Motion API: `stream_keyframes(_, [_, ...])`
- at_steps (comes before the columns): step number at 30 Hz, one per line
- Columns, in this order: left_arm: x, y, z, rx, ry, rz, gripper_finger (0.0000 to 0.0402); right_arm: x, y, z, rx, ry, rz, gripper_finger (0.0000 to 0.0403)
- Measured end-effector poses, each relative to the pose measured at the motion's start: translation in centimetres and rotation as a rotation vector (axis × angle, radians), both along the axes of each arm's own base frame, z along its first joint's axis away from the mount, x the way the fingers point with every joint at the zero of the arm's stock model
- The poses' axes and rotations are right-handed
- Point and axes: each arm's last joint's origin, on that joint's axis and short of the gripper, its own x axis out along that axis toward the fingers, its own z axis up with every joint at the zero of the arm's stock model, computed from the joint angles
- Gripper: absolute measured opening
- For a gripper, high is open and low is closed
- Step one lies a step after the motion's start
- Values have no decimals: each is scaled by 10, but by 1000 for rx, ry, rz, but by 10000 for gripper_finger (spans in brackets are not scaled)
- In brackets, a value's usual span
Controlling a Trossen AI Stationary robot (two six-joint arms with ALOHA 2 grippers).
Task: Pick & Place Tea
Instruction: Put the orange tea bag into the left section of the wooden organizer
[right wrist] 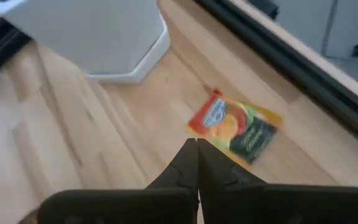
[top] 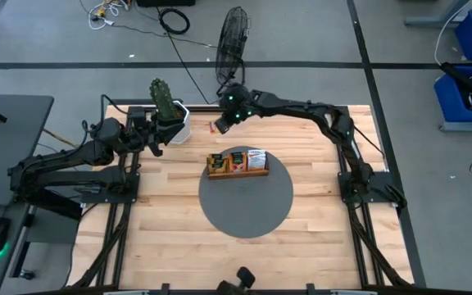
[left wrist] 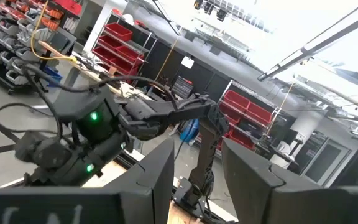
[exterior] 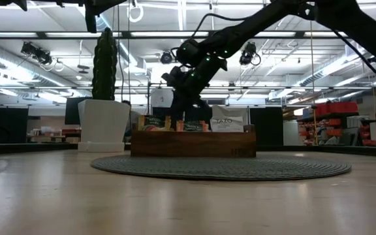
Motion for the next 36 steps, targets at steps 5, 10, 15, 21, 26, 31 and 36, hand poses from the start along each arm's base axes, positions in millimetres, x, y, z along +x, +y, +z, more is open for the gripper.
stream_keyframes(5, [0,0,0,0,2,0,138,2,5,-4,15,25,-54,0])
stream_keyframes(10, [0,0,0,14,9,-3,138,0,6,-6,11,55,13,0])
stream_keyframes(15, [1,0,-5,2,58,7,138,-8,8,-10,19,136,107,0])
stream_keyframes(21, [3,3,-25,-57,257,72,138,-19,3,-11,-8,220,162,0])
stream_keyframes(26, [8,4,-36,-54,361,70,127,-17,8,-11,-34,218,244,0])
stream_keyframes(31, [22,4,-51,-8,495,22,80,-17,16,-8,-68,241,316,0])
stream_keyframes(36, [35,4,-63,8,583,51,10,-23,21,17,-128,205,360,0])
